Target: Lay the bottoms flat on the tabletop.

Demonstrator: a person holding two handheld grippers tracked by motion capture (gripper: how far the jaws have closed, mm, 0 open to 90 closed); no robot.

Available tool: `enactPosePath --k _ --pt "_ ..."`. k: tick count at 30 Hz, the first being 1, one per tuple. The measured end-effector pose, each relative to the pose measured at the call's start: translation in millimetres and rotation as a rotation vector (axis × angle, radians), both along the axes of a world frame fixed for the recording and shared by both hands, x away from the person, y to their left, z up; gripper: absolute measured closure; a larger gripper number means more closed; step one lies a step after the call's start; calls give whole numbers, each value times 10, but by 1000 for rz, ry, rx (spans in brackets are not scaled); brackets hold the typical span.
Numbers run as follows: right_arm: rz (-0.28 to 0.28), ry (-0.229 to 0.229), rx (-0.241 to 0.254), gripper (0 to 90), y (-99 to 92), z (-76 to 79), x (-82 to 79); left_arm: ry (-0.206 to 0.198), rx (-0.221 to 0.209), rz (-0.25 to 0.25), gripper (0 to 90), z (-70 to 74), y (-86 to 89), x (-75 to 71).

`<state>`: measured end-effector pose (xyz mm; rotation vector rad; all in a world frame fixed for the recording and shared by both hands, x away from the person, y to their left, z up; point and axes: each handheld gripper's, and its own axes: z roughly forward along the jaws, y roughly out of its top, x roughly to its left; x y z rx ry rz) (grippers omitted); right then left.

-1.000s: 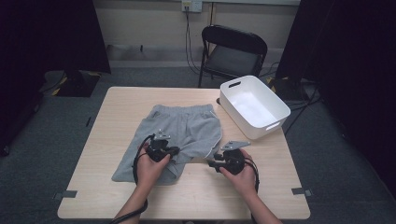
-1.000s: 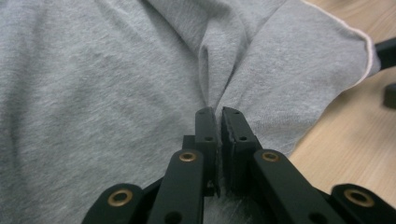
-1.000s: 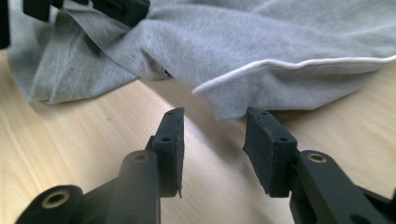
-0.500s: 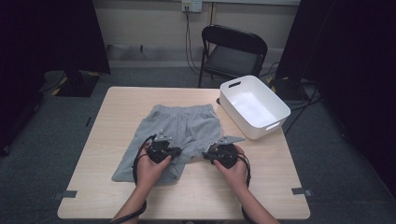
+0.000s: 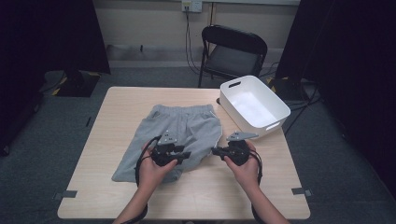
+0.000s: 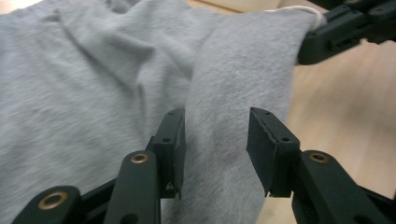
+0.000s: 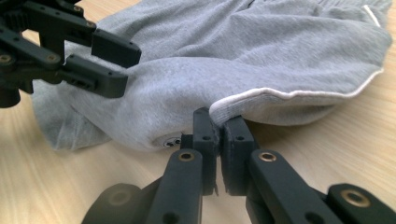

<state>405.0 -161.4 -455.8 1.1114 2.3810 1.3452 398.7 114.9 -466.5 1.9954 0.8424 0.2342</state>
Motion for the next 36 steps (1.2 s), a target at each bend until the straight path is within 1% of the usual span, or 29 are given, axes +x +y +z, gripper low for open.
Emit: enactPosePath --k 2,3,4,6,8,10,13,15,16,18,19,21,22,23,24,25,26,27,28,29,30,31,32,33,35,36 --pt "-10 -2 3 861 -38 22 -22 -6 2 -18 535 -5 -51 -39" --pt "-12 2 5 861 -56 34 -32 -10 6 -40 513 -18 -90 -63" --pt "-14 0 1 860 -74 44 -40 -14 18 -52 506 -25 -114 -78" --pt "-17 7 4 860 -95 52 -38 -29 22 -81 477 -45 -176 -109" --pt "-19 11 10 860 -102 49 -26 -26 21 -102 472 -73 -230 -127" --pt "-21 17 10 859 -89 35 -8 -24 24 -109 453 -112 -270 -129" --pt "-16 22 12 859 -53 5 16 -6 15 -111 445 -177 -310 -113" --pt "-12 30 17 858 -25 -11 26 2 19 -114 447 -208 -342 -105" --pt "-11 31 19 858 -5 -19 31 -1 26 -119 442 -215 -356 -104" --pt "-2 30 18 858 25 -31 37 -13 56 -123 437 -227 -397 -106" --pt "3 30 18 857 42 -37 37 -4 64 -125 448 -235 -421 -110" --pt "12 33 14 856 78 -48 30 -3 79 -126 483 -244 -454 -105" --pt "15 33 13 856 90 -54 27 12 77 -127 583 -244 -467 -106" --pt "19 36 13 856 98 -59 21 14 88 -119 650 -242 -474 -97" --pt "24 36 15 855 100 -62 14 29 94 -116 689 -236 -480 -92" --pt "28 35 13 852 96 -64 8 41 97 -111 764 -226 -482 -87" --pt "28 37 13 849 90 -65 2 64 86 -110 825 -211 -484 -83" --pt "28 38 13 843 77 -66 -2 77 79 -116 872 -193 -482 -77" --pt "25 37 10 829 62 -67 -3 81 73 -120 882 -174 -482 -70" --pt "19 35 7 822 44 -67 -5 78 76 -124 885 -150 -477 -65" --pt "14 35 6 798 24 -68 -4 85 64 -123 887 -127 -470 -61" --pt "8 35 7 753 3 -71 -1 102 40 -123 889 -100 -446 -42" --pt "0 36 4 708 -19 -75 2 104 36 -115 891 -84 -428 -29" --pt "-5 36 1 700 -34 -79 2 101 40 -103 891 -63 -403 -12" --pt "-7 43 0 652 -66 -92 3 102 21 -77 892 -34 -341 37" --pt "-11 43 -7 626 -81 -99 1 105 21 -67 892 -25 -320 54"
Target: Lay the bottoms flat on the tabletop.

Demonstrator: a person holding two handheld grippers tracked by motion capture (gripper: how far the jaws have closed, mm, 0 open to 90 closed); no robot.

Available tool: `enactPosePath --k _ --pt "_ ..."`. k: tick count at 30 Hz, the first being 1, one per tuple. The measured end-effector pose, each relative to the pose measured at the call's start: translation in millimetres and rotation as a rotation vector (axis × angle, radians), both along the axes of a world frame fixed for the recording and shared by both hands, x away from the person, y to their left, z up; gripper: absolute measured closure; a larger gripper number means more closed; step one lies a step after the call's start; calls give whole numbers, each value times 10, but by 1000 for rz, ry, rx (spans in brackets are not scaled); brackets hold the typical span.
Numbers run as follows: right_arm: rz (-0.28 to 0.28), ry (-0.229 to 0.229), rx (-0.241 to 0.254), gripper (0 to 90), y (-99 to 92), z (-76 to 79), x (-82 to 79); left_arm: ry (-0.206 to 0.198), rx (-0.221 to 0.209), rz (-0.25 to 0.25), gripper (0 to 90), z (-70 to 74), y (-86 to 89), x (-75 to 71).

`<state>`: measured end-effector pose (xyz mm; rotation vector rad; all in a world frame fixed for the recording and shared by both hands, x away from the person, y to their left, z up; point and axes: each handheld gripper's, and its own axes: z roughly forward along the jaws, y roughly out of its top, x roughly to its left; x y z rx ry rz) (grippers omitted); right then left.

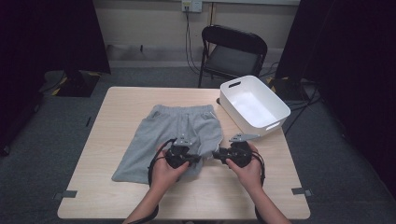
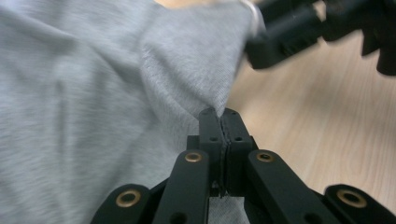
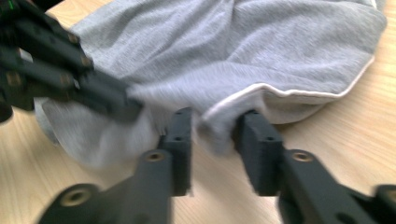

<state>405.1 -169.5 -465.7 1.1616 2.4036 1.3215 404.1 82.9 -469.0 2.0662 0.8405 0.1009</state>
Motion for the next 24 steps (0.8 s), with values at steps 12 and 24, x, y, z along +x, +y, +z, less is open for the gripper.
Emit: enactPosePath --k 12,24 --pt "45 25 -27 599 63 -179 -63 -5 -3 108 890 -22 196 142" --pt "73 29 -32 574 259 -272 -1 19 10 160 878 -187 340 186"
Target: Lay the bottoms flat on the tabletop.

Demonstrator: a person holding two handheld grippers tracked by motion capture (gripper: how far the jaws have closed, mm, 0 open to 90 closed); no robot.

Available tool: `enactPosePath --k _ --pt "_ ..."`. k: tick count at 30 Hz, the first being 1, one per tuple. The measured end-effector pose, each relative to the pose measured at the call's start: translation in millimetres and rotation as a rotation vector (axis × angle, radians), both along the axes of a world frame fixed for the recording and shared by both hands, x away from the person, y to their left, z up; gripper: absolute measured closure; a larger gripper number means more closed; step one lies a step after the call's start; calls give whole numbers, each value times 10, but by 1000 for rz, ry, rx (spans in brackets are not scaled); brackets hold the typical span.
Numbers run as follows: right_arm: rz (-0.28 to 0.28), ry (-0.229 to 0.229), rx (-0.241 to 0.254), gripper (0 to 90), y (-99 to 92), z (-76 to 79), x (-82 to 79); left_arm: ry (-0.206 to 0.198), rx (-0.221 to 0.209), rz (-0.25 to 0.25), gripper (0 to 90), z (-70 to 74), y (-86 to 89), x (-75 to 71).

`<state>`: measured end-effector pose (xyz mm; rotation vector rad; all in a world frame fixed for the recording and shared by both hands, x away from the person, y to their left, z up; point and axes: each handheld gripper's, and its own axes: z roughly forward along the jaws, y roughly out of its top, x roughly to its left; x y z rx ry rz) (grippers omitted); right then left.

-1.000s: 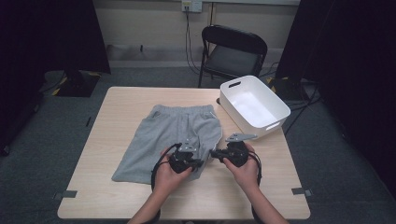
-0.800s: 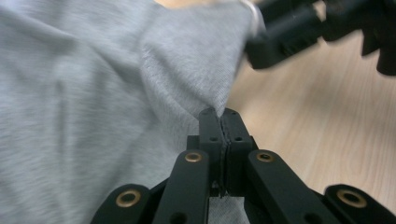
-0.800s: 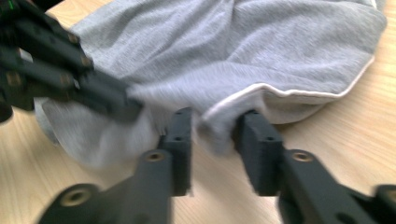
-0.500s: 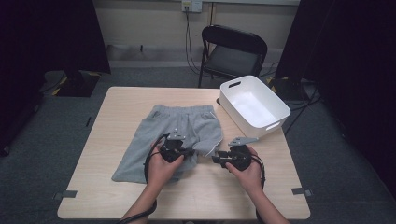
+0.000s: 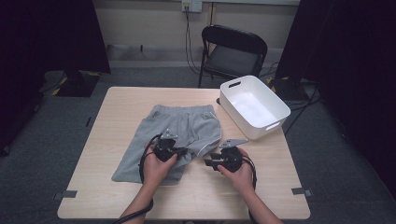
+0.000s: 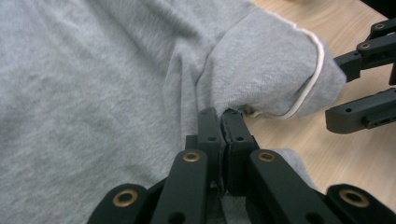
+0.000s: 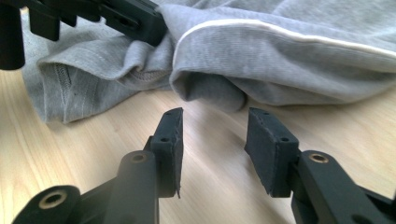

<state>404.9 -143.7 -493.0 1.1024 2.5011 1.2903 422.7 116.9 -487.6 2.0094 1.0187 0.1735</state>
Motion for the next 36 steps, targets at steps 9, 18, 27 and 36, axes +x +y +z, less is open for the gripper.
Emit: enactPosePath --k 9,18,27,36 --pt "6 -30 -24 579 189 -58 69 -2 -3 -6 855 -73 -19 -15" --pt "20 2 -10 822 173 -21 76 -23 -26 -23 798 -24 23 -55" --pt "34 22 37 879 -82 123 -60 -136 -14 -47 572 113 0 -172" --pt "21 41 72 882 -400 172 -188 -178 27 -64 444 174 63 -266"
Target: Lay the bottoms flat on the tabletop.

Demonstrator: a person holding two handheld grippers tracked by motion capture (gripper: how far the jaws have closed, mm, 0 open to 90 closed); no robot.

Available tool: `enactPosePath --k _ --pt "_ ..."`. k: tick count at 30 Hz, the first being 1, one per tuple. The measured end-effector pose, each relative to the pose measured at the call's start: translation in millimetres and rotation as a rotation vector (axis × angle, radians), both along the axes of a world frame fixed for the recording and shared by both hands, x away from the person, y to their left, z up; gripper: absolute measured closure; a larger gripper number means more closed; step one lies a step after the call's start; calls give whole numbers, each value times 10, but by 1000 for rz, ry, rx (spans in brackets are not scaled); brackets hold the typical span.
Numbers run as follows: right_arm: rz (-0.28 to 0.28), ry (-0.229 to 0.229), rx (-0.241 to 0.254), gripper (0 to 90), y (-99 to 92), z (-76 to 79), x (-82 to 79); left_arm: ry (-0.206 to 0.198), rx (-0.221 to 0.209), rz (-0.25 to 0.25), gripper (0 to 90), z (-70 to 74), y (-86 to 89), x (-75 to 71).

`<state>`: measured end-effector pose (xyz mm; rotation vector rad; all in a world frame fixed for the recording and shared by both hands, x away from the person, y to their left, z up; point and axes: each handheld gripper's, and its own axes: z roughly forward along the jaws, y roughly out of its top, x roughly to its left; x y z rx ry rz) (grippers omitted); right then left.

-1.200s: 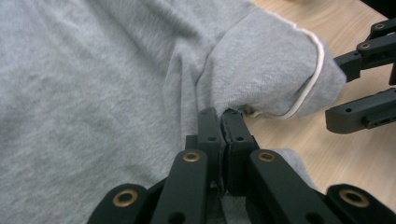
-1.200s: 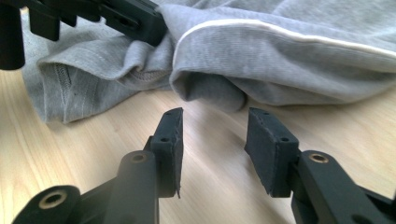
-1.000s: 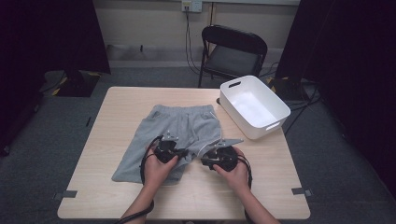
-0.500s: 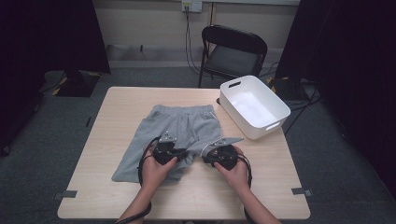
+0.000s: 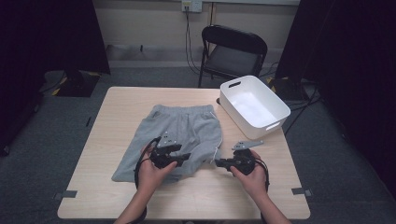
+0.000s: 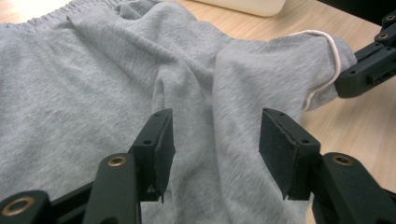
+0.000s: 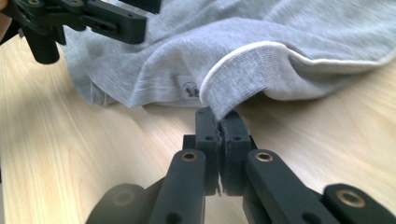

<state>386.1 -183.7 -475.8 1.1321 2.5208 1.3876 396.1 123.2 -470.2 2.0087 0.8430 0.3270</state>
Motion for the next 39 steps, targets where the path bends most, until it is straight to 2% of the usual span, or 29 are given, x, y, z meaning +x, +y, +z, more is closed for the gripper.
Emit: enactPosePath --k 6,11,18,20,22,24,27,30,35,39 --pt "-25 27 21 882 -227 -31 -66 6 28 7 415 -43 70 -37" --pt "-65 37 31 881 -391 -65 -108 -1 60 9 354 -107 120 -82" --pt "-129 12 3 868 -560 -77 -133 8 80 5 352 -165 192 -151" --pt "-137 8 5 864 -581 -81 -131 7 77 1 349 -172 203 -172" --pt "-146 2 -22 841 -596 -88 -132 9 74 -2 349 -182 211 -194" --pt "-153 1 -27 825 -607 -98 -136 9 76 -5 347 -191 217 -216" --pt "-170 -25 -39 769 -622 -85 -158 6 76 -6 345 -203 227 -243" --pt "-160 -53 -41 752 -617 -39 -198 -4 86 -5 326 -219 250 -257" --pt "-157 -98 -42 742 -586 33 -263 9 89 12 294 -248 282 -254" --pt "-154 -122 -47 695 -522 45 -288 14 104 16 270 -268 305 -258"
